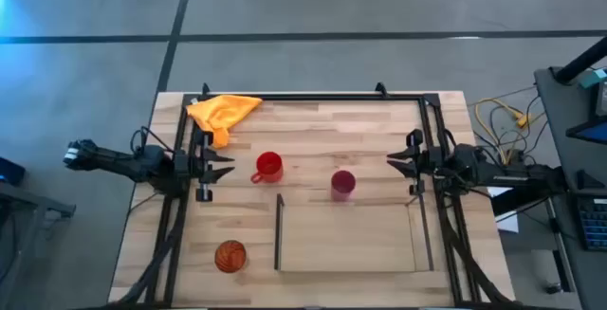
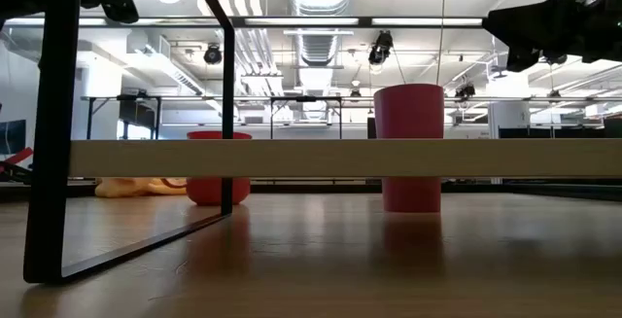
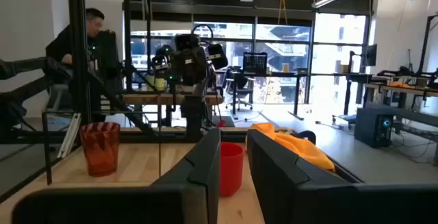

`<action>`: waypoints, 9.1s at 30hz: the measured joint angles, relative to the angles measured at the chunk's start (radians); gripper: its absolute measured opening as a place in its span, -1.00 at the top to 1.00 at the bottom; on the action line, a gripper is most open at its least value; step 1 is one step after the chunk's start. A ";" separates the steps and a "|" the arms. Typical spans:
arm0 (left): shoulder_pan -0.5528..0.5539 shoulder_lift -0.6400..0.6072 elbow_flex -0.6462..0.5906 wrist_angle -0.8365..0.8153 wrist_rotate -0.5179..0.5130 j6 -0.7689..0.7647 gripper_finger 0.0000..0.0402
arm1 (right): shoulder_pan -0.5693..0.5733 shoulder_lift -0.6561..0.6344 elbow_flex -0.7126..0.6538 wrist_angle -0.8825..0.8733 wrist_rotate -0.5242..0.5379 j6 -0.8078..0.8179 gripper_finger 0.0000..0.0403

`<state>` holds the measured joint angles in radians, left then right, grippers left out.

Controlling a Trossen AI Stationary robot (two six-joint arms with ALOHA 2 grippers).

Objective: Stack small to large cups/mugs on shelf

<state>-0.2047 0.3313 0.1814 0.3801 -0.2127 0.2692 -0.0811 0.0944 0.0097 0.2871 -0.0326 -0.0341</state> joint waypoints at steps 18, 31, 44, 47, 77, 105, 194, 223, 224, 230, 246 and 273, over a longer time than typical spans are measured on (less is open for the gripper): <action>0.000 0.000 0.000 0.000 0.000 0.000 0.63 | 0.000 0.000 0.000 0.000 0.000 0.000 0.66; 0.000 0.000 0.000 0.000 0.000 0.000 0.63 | 0.000 0.000 0.000 0.000 0.000 0.000 0.66; 0.000 0.000 0.000 0.000 0.000 0.000 0.63 | 0.000 0.000 0.000 0.000 0.000 0.000 0.66; 0.000 0.000 0.000 0.000 0.000 0.000 0.63 | 0.000 0.000 0.000 0.000 0.000 0.000 0.66; 0.000 0.000 0.000 0.003 -0.013 0.025 0.63 | 0.000 0.001 0.000 0.028 0.009 0.376 0.66; 0.000 0.184 0.822 -0.520 -0.023 -0.468 0.63 | 0.000 0.535 0.761 -0.633 0.087 0.223 0.66; 0.000 0.262 0.926 -0.624 -0.408 -0.289 0.22 | -0.003 1.505 1.372 -1.624 0.053 0.186 0.60; 0.000 0.262 0.924 -0.624 -0.409 -0.288 0.22 | 0.011 1.531 1.500 -1.411 -0.070 0.374 0.40; 0.000 0.262 0.924 -0.623 -0.409 -0.288 0.22 | 0.011 1.544 1.500 -1.411 -0.069 0.378 0.41; 0.000 0.262 0.924 -0.624 -0.414 -0.288 0.22 | 0.011 1.613 1.502 -1.435 -0.068 0.378 0.46; 0.000 0.262 0.924 -0.628 -0.417 -0.287 0.22 | 0.013 1.622 1.505 -1.484 -0.010 0.378 0.48; 0.000 0.264 0.924 -0.628 -0.417 -0.287 0.22 | 0.021 1.621 1.426 -1.530 -0.024 0.401 0.91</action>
<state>-0.2047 0.5953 1.1057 -0.2482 -0.6292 -0.0181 -0.0598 1.7153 1.4357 -1.2430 -0.0563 0.3668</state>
